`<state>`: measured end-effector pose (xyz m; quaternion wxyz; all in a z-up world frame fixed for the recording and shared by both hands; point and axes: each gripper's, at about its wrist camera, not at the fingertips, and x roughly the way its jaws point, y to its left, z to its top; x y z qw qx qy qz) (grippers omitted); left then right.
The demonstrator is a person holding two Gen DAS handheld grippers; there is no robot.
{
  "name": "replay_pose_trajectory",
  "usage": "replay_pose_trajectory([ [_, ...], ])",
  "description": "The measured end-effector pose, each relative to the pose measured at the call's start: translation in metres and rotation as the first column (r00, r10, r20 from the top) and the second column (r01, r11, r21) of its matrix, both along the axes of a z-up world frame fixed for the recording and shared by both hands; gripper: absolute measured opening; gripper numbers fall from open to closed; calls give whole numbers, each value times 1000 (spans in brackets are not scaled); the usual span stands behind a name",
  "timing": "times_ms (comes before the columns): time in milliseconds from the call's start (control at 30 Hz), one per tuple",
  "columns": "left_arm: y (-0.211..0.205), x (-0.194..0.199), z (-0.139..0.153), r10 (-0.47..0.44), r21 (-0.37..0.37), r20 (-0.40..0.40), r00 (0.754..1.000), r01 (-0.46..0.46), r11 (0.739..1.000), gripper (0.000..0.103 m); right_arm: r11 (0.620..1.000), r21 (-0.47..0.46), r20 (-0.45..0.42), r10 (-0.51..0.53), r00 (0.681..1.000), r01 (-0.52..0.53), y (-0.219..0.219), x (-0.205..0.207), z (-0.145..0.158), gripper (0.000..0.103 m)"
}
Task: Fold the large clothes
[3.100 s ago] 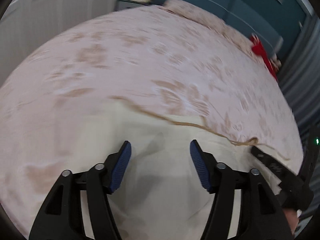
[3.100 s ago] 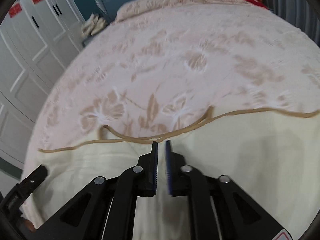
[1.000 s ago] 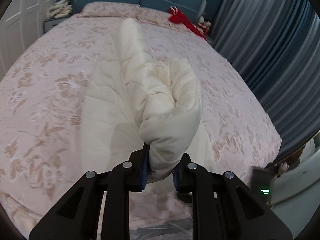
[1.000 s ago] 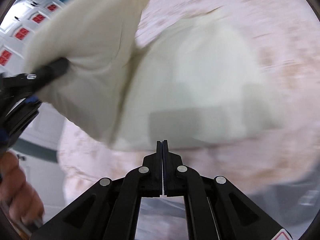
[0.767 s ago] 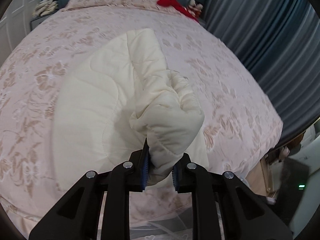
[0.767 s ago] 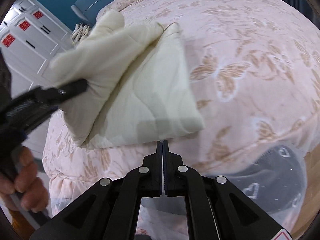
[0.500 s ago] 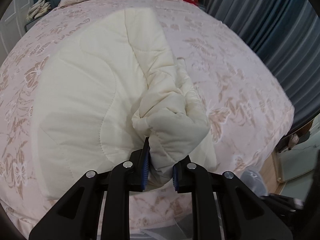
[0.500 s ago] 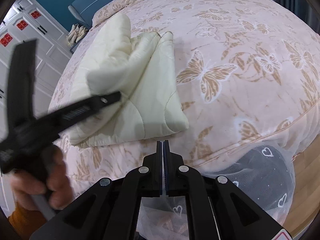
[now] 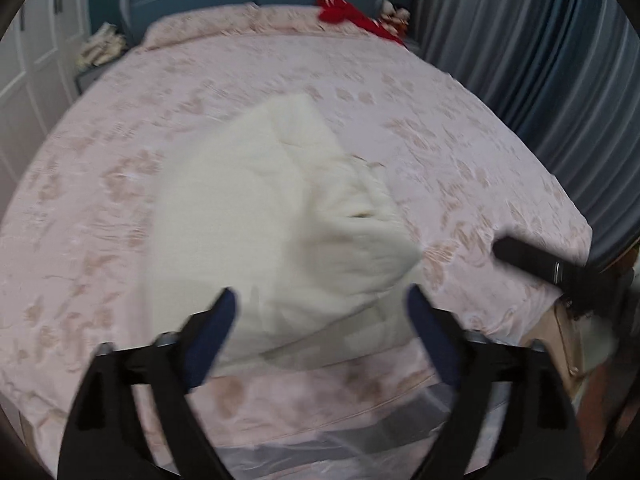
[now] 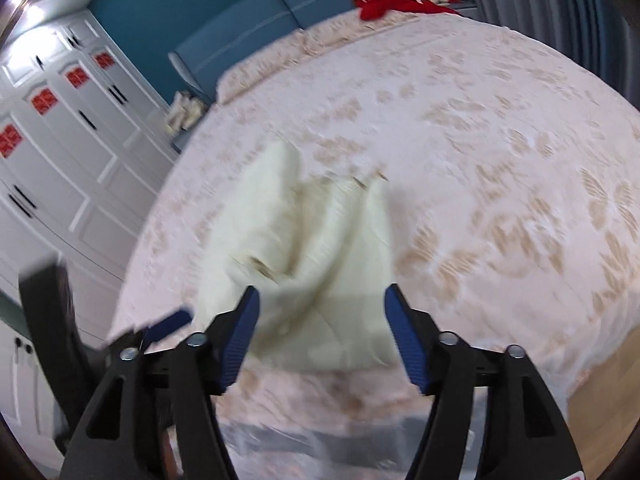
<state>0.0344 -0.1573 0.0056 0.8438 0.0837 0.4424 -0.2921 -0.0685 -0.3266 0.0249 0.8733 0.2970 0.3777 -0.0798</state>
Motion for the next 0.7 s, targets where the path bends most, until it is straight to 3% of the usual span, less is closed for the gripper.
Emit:
replay_pose_trajectory([
  [133, 42, 11, -15, 64, 88, 2, 998, -64, 994, 93, 998, 22, 21, 51, 998, -51, 14, 34, 9, 72],
  [367, 85, 41, -83, 155, 220, -103, 983, -129, 967, 93, 990, 86, -128, 123, 984, -113, 36, 97, -31, 70],
  [400, 87, 44, -88, 150, 229, -112, 982, -121, 966, 92, 989, 78, -147, 137, 980, -126, 39, 103, -37, 66],
  [467, 87, 49, -97, 146, 234, -119, 982, -116, 965, 90, 990, 35, -168, 140, 976, -136, 41, 105, -39, 25],
  [600, 86, 59, -99, 154, 198, -145, 977, -124, 972, 80, 990, 29, -74, 137, 988, -135, 28, 75, -16, 16],
  [700, 82, 62, -101, 148, 171, -166, 975, -119, 978, 72, 996, -44, -83, 72, 994, -76, 15, 46, -18, 15],
])
